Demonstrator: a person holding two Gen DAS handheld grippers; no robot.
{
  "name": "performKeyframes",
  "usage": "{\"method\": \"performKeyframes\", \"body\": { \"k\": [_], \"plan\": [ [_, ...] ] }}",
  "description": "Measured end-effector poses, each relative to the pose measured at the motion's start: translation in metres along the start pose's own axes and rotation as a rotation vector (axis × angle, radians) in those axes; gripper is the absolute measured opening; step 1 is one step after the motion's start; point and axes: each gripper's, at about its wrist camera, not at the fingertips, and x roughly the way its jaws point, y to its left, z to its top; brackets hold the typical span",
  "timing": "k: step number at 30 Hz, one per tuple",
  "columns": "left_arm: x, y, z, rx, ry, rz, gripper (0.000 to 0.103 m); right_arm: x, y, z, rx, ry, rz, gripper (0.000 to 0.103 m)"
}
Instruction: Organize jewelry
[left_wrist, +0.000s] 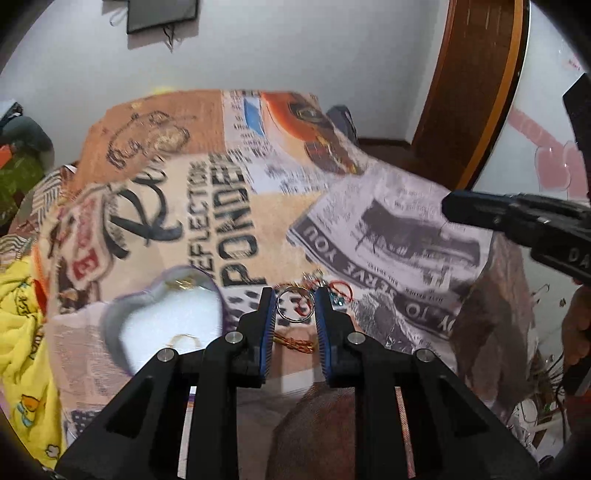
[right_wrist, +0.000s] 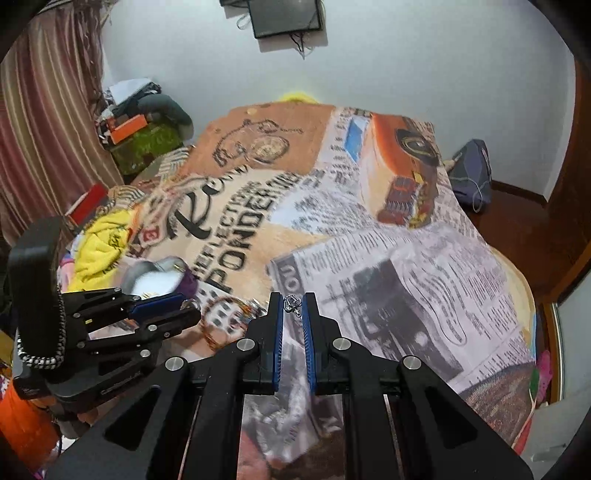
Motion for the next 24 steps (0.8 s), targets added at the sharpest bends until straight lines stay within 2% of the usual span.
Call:
{"method": "performKeyframes", "body": {
  "k": [12,19,24],
  "plan": [
    [-0.067,0.038,0.009,-0.028,-0.143,0.071,0.020,-0.006,0.056,0.024,-0.037,-0.083,0.099,0.009],
    [-0.087,0.062,0.003,-0.049,-0.177,0.108,0.020,0.000,0.090,0.031,-0.066,-0.091,0.151,0.009],
    [-0.089,0.077,-0.003,-0.065,-0.174,0.119,0.020,0.011,0.107,0.032,-0.073,-0.076,0.185,0.009]
  ]
}}
